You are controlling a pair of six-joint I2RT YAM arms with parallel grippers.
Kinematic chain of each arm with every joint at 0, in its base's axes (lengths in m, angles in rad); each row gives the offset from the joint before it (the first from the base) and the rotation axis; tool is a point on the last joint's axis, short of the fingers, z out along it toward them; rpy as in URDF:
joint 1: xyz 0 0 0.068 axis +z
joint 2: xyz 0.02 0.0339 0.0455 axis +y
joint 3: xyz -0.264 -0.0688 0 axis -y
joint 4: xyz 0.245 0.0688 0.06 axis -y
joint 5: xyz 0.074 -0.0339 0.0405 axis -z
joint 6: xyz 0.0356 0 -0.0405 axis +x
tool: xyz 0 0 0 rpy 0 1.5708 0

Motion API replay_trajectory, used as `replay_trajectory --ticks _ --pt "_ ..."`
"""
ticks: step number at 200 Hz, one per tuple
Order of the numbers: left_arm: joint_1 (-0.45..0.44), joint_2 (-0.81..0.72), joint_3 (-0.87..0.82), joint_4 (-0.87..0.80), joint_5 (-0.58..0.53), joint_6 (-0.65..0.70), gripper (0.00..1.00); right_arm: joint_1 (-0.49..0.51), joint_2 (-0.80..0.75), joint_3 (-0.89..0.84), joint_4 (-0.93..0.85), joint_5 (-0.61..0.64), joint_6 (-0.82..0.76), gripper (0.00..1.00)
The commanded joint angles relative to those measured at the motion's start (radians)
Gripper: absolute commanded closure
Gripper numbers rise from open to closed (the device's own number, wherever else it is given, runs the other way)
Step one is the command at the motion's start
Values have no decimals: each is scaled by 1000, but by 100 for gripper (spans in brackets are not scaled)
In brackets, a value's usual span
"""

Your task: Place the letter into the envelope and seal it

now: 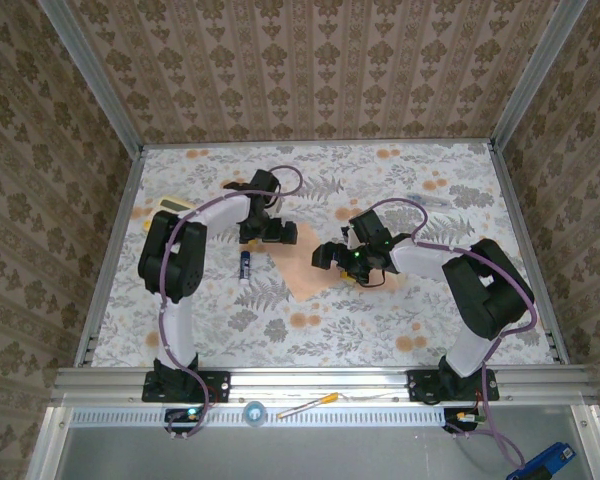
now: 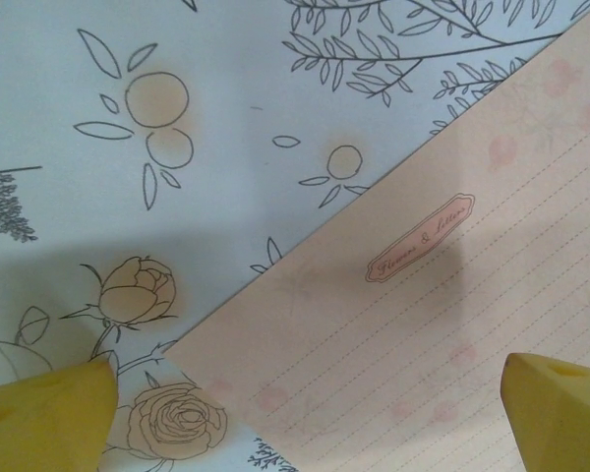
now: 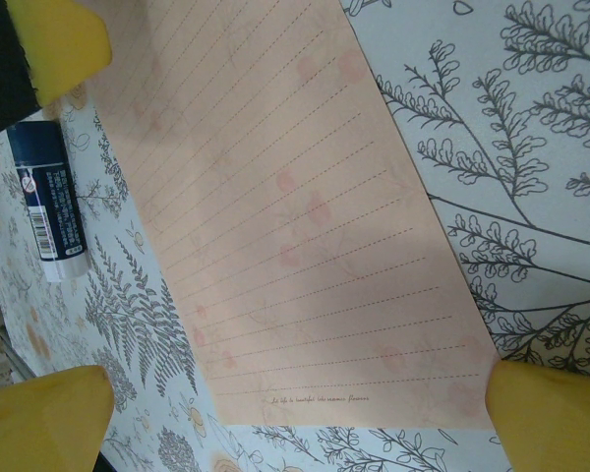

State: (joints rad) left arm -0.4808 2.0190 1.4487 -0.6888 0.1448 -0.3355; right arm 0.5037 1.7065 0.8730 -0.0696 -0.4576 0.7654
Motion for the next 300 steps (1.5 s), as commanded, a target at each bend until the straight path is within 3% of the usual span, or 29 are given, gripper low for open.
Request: replay_trajectory --ticks 1,143,300 --pt "0 24 26 -26 -4 19 0 -4 25 -28 -35 11 -6 0" --pt "-63 72 66 -24 34 -8 0 -4 28 -36 -30 10 -8 0" --pt "-51 -14 22 51 335 -9 0 -4 37 -22 -35 6 -11 0"
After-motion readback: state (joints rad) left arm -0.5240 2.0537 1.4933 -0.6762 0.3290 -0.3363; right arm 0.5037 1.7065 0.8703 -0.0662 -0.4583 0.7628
